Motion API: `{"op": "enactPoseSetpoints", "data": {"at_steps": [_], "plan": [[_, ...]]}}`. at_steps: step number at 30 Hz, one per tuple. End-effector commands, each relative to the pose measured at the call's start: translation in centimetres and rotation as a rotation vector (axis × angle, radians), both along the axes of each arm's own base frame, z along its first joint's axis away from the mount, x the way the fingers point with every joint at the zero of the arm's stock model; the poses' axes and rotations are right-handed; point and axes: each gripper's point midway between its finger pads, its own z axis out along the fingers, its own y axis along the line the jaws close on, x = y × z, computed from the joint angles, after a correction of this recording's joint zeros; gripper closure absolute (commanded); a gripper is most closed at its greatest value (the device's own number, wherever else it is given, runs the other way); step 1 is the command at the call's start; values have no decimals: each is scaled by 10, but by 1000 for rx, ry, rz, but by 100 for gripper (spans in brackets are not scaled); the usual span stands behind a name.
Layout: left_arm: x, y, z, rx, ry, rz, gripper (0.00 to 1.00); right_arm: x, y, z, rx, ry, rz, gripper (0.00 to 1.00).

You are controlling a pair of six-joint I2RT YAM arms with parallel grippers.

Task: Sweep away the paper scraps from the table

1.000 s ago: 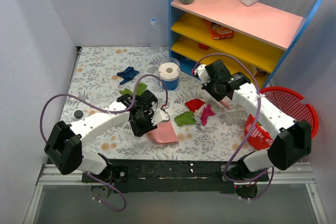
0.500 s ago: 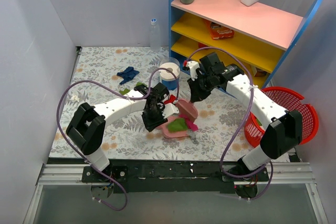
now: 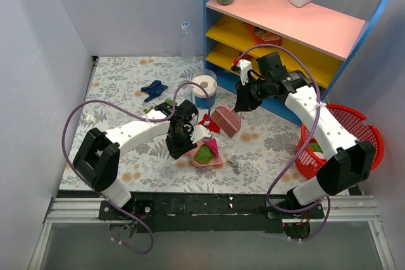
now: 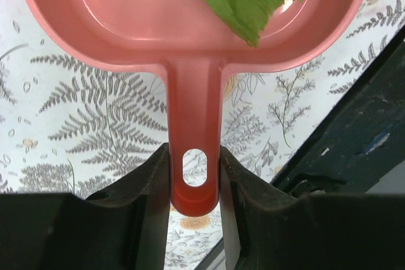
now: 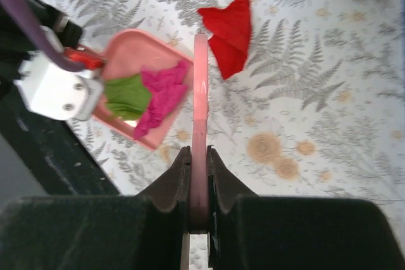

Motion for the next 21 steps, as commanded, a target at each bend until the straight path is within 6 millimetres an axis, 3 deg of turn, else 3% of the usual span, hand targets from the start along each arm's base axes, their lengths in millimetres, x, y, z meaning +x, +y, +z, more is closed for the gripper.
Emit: {"op": "enactPoseSetpoints", "data": {"at_steps": [1, 5, 9, 13, 17, 21], "plan": [[-6, 11, 32, -53, -46, 52, 100, 37, -10, 31, -83, -270, 27, 99], [-18, 27, 33, -14, -27, 93, 100, 71, -17, 30, -224, -431, 89, 99], [-23, 45, 28, 34, -43, 146, 100, 91, -19, 19, -345, -531, 137, 99], [-19, 51, 27, 42, -40, 205, 100, 92, -13, -9, -486, -562, 208, 99], [-7, 52, 31, 44, -58, 238, 100, 76, 15, -36, -580, -593, 312, 99], [0, 54, 21, 84, -46, 248, 100, 58, 47, -44, -517, -533, 324, 99]]}}
